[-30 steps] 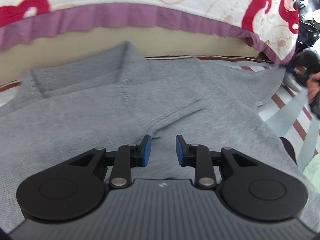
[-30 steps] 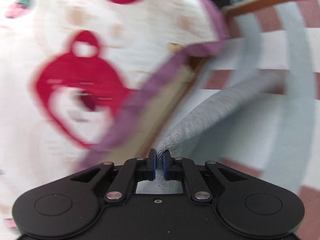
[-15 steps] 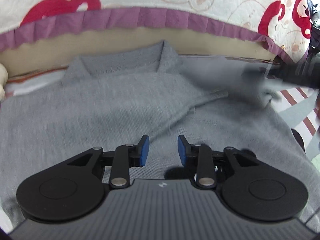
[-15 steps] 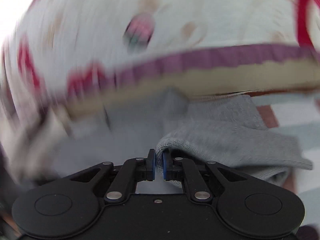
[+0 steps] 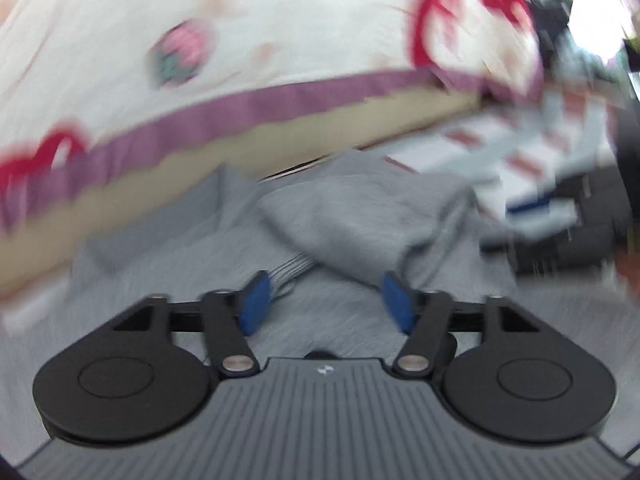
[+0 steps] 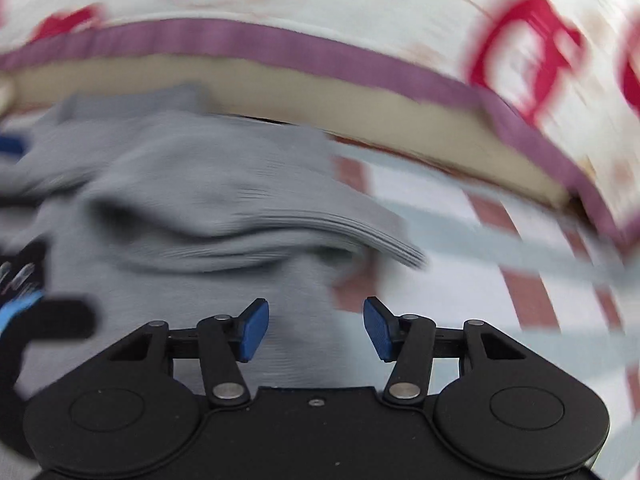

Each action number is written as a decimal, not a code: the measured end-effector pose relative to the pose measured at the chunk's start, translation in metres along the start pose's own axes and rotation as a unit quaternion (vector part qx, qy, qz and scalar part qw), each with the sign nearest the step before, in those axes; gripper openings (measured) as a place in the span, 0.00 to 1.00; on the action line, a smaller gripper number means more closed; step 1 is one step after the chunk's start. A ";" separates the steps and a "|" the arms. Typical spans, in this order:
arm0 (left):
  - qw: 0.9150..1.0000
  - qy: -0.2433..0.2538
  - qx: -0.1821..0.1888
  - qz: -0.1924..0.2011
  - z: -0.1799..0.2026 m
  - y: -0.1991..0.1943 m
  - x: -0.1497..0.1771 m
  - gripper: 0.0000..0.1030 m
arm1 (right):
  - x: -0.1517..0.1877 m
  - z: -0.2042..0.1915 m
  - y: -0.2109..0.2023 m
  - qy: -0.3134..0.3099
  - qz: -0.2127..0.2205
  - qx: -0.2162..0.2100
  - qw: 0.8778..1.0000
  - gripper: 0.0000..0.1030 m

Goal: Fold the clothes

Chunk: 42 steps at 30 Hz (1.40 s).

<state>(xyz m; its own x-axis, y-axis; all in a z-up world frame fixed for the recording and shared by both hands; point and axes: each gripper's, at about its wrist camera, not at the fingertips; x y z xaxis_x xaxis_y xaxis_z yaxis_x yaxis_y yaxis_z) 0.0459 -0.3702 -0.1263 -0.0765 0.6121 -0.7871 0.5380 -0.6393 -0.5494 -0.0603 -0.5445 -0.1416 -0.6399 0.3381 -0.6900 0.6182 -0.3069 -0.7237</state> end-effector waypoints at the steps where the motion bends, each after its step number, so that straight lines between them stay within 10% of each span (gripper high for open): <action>1: 1.000 0.003 -0.003 0.001 0.012 0.004 -0.004 0.63 | -0.002 0.008 0.004 0.023 0.002 0.002 1.000 0.55; 5: 0.997 -0.066 0.006 -0.047 0.021 0.043 -0.022 0.70 | -0.015 0.015 0.018 0.034 0.003 -0.018 0.999 0.55; 12: 0.995 0.079 0.006 -0.057 0.049 0.103 -0.033 0.92 | -0.031 0.018 0.038 0.006 -0.038 -0.034 0.999 0.66; 13: 0.995 0.088 0.008 -0.051 0.048 0.103 -0.036 0.89 | -0.033 0.020 0.039 0.007 -0.042 -0.039 0.998 0.66; 15: 0.998 0.032 0.022 -0.056 0.032 0.103 -0.039 0.28 | -0.034 0.026 0.041 0.017 -0.048 -0.049 0.998 0.63; 16: 0.998 -0.006 0.028 -0.063 0.021 0.102 -0.040 0.15 | -0.034 0.029 0.041 0.027 -0.049 -0.051 0.997 0.60; 18: 0.996 -0.071 0.014 -0.056 -0.004 0.090 -0.038 0.14 | -0.034 0.035 0.040 0.052 -0.049 -0.055 0.996 0.46; 21: 0.982 -0.181 -0.050 -0.017 -0.046 0.047 -0.026 0.14 | -0.032 0.037 0.040 0.077 -0.045 -0.049 0.995 0.35; 25: 0.932 -0.341 -0.120 -0.027 -0.076 -0.005 0.022 0.18 | -0.027 0.034 0.041 0.069 -0.030 -0.043 0.996 0.35; 29: 0.931 -0.313 -0.153 -0.111 -0.073 0.013 0.055 0.27 | -0.028 0.030 0.042 0.065 -0.031 -0.031 0.997 0.36; 33: 0.920 -0.347 -0.150 -0.105 -0.092 0.015 0.068 0.45 | -0.029 0.024 0.043 0.044 -0.034 -0.014 0.998 0.36; 37: 0.933 -0.328 -0.112 -0.100 -0.090 0.025 0.062 0.67 | -0.027 0.019 0.042 0.046 -0.030 0.001 0.999 0.40; 41: 0.938 -0.313 -0.062 -0.134 -0.083 0.057 0.052 0.69 | -0.025 0.015 0.040 0.047 -0.026 0.017 0.998 0.45; 42: 0.939 -0.310 -0.073 -0.129 -0.085 0.057 0.053 0.48 | -0.025 0.014 0.040 0.047 -0.025 0.021 0.998 0.45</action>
Point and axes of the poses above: each gripper's, at about its wrist camera, not at the fingertips, and y roughly the way its jaws point, z to its right, x to its underside, and after that the axes turned 11 degrees about -x, right-handed
